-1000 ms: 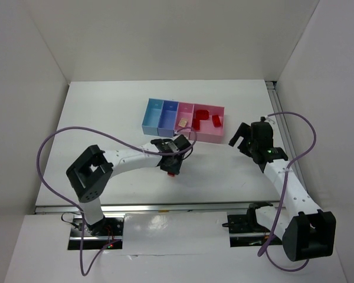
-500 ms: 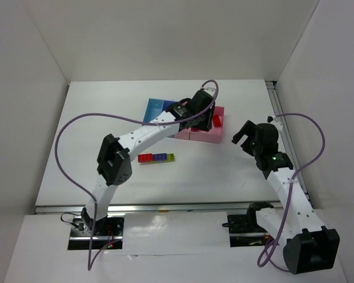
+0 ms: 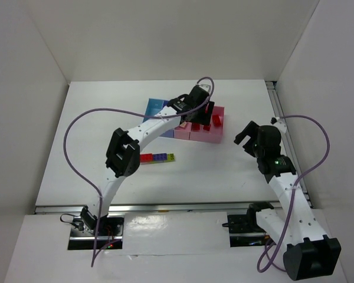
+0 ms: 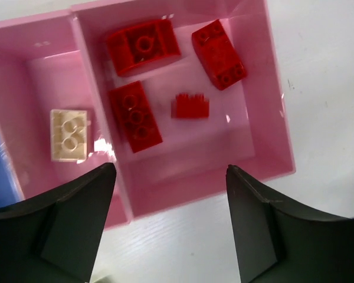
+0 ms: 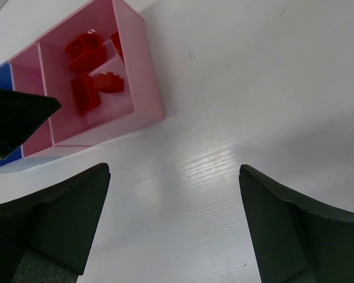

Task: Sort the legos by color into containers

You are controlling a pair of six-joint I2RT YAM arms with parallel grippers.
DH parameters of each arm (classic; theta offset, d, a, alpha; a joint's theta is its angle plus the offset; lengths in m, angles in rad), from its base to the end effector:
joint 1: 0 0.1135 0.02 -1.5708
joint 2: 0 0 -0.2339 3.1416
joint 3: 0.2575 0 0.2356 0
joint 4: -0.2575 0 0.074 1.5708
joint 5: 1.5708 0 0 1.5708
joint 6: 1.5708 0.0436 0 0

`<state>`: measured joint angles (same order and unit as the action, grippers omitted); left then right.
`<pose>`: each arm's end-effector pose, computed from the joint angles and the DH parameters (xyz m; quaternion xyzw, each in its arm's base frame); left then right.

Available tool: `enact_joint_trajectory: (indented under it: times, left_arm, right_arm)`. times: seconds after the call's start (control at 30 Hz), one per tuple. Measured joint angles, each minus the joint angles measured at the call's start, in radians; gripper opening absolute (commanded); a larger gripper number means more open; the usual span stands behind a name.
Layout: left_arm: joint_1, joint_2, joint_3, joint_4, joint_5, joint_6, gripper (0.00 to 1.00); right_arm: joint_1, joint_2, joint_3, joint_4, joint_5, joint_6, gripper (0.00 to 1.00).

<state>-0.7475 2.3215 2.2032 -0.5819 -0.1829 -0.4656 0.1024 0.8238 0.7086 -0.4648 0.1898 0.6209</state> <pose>0.3737 -0.3356 0.2419 0.0887 0.8994 -0.1713 0.3922 0.1918 0.0114 0.2545 0.2681 0.8350 0.0895 0.4721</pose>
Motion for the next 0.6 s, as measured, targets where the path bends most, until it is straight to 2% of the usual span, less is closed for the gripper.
enact_joint_trajectory:
  times: [0.03,0.17,0.23,0.37,0.5,0.6]
  left_arm:
    - [0.003,-0.025,-0.03,0.003,-0.002,0.0,0.84]
    - [-0.002,-0.182,-0.203,0.022,-0.027,-0.001,0.73]
    - [-0.004,-0.295,-0.324,0.027,-0.057,-0.009,0.73]
    - [0.002,-0.552,-0.619,0.055,-0.097,-0.016,0.76]
    - [0.035,-0.715,-0.865,0.069,-0.116,0.02,0.83]
    - [0.047,-0.737,-0.964,0.032,-0.121,0.072,0.97]
  right_arm:
    - [0.0,0.002,0.0,0.0,-0.005,0.0,0.97]
    - [0.0,0.019,0.0,0.005,-0.046,-0.01,0.97]
    - [0.0,0.032,0.0,0.013,-0.08,-0.021,0.97]
    - [0.037,0.057,-0.001,0.055,-0.156,-0.043,0.97]
    - [0.155,0.116,-0.001,0.091,-0.169,-0.045,0.97]
    - [0.214,0.148,-0.003,0.099,-0.168,-0.042,0.97]
